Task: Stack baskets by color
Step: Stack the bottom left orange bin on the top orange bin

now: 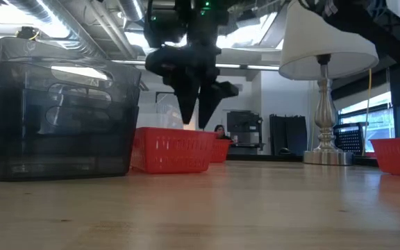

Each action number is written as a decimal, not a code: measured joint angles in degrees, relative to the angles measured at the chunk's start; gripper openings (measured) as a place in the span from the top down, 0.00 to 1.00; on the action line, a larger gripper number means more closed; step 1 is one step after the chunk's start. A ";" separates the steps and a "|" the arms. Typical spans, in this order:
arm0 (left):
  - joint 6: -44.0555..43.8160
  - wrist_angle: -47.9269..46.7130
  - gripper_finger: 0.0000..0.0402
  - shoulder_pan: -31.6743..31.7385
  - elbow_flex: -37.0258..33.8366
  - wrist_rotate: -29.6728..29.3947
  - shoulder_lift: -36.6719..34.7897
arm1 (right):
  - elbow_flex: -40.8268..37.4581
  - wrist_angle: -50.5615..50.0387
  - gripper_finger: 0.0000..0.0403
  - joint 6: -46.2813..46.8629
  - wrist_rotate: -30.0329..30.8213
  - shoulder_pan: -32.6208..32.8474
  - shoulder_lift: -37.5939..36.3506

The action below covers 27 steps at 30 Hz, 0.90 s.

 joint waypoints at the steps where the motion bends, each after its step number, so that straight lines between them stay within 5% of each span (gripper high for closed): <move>1: 0.00 0.00 0.83 -0.01 0.00 0.00 0.00 | 0.00 0.41 0.56 -0.33 -0.25 -0.09 0.44; 13: -0.02 0.00 0.83 -0.01 0.00 0.00 0.00 | 0.00 1.48 0.59 -6.34 2.37 -1.47 6.28; 20: 0.00 0.02 0.83 -0.01 -0.02 0.08 0.00 | 0.02 1.49 0.94 -5.55 1.34 -1.59 6.07; 27: 0.38 -1.49 0.83 -0.01 -0.02 1.05 0.02 | 5.24 -8.25 0.99 -2.54 0.40 -0.75 5.43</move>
